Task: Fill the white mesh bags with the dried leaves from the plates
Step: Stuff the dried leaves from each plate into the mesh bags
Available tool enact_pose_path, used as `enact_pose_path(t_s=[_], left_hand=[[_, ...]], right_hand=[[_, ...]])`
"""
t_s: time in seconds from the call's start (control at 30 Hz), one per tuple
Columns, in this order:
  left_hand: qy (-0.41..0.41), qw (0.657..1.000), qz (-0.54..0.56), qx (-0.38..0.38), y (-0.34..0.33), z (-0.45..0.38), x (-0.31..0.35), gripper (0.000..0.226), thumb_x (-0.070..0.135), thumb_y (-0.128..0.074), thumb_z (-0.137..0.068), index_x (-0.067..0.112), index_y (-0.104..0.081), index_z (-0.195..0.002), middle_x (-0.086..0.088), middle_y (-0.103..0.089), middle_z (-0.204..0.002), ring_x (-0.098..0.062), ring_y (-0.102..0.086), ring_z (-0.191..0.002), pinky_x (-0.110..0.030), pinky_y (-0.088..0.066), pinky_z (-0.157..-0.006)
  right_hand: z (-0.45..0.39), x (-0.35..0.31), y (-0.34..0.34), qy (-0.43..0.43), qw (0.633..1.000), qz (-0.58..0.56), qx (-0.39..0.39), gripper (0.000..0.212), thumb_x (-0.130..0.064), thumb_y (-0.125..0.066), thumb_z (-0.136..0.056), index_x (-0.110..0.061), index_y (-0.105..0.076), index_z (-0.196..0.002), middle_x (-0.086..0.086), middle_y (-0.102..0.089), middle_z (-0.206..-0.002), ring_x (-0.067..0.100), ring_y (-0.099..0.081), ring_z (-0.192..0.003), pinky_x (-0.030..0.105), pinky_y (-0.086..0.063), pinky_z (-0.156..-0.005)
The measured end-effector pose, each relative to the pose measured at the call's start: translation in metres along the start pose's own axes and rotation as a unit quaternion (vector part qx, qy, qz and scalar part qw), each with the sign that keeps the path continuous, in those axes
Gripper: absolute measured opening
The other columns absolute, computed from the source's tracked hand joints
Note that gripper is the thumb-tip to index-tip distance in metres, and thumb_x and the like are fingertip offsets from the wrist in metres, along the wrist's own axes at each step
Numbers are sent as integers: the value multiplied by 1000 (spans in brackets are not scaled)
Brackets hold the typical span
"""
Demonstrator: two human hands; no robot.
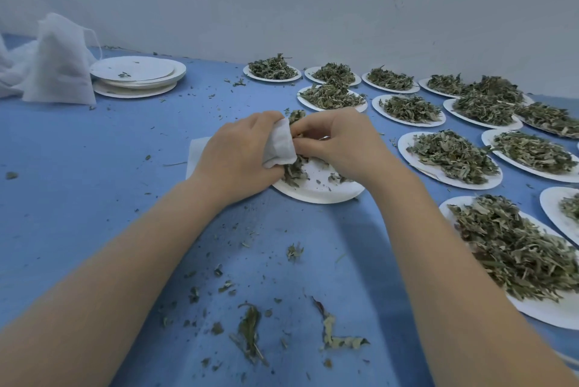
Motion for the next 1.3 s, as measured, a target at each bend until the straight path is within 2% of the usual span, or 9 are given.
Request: enact_pose_path(t_s=[0.27,0.4,0.5,0.7,0.87,0.97,1.07,1.17,1.3], left_hand=[[31,999,10,18,-2,1,2,57,20,-71,-71,10,-52,-123,-10,-62,-112,-31,-57,-93,-24,-29,-68],[52,998,30,21,-3,-1,-1,57,25,-69,-72,13,-49,-124,-6,-60,-114,-28,-56,-95,-24,-29,-68],[62,997,48,23,-4,-2,-1,57,29,-69,-72,16,-48,-123,-4,-60,-112,-26,-55,-94,-26,-31,-68],[90,990,93,47,-1,-2,-1,49,28,-72,-73,17,-51,-116,6,-55,-98,-15,-50,-85,-27,-36,-68],[62,994,93,19,-2,-2,2,53,25,-72,-72,17,-52,-120,3,-59,-107,-19,-55,-93,-19,-32,-70],[36,996,86,13,-2,-1,4,54,22,-72,-70,14,-54,-120,-3,-61,-113,-24,-56,-95,-15,-27,-68],[52,995,88,17,-1,-1,2,55,26,-71,-69,16,-53,-120,-1,-60,-112,-22,-56,-95,-22,-35,-73],[74,992,102,31,1,-1,0,54,28,-70,-69,16,-53,-119,1,-61,-107,-19,-55,-93,-29,-42,-74],[71,990,110,47,1,-2,-1,49,26,-73,-72,15,-54,-116,4,-59,-102,-15,-53,-88,-25,-40,-71]], right_hand=[[-3,-1,-9,-43,995,-88,35,36,-5,-71,-75,-27,-47,-92,-5,-71,-86,7,-62,-68,12,-43,-52],[-1,-2,-4,-47,989,-143,-15,49,-9,-70,-81,-22,-50,-124,-6,-71,-101,5,-68,-87,16,-54,-70],[-3,-3,-6,-35,994,-98,40,34,-13,-72,-81,-19,-65,-114,0,-71,-96,15,-69,-88,27,-55,-82],[-2,-2,-4,3,991,-79,109,12,-15,-79,-73,-20,-76,-84,-6,-72,-76,0,-65,-67,10,-50,-65],[0,-7,-6,44,998,-20,33,17,-4,-65,-82,-15,-76,-91,-24,-56,-50,-7,-49,-44,6,-35,-44],[-1,-9,-9,41,998,44,-25,23,-4,-54,-85,-19,-71,-81,-14,-45,-47,4,-36,-39,11,-26,-36],[2,-11,-7,42,996,20,-81,21,-7,-50,-92,-14,-69,-96,4,-64,-74,0,-45,-53,11,-34,-49],[4,-10,1,45,991,-92,-85,30,2,-57,-86,-11,-66,-111,0,-71,-103,3,-66,-90,14,-51,-74],[3,-7,6,11,992,-124,-24,31,6,-61,-81,-13,-68,-104,0,-71,-103,7,-69,-90,27,-56,-81]])
Point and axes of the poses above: each hand's wrist, its own z-axis away from the middle knuckle, its own y-axis out of the back of the hand, x = y × z, the point moved 1 cm from there along -z, towards the middle knuckle
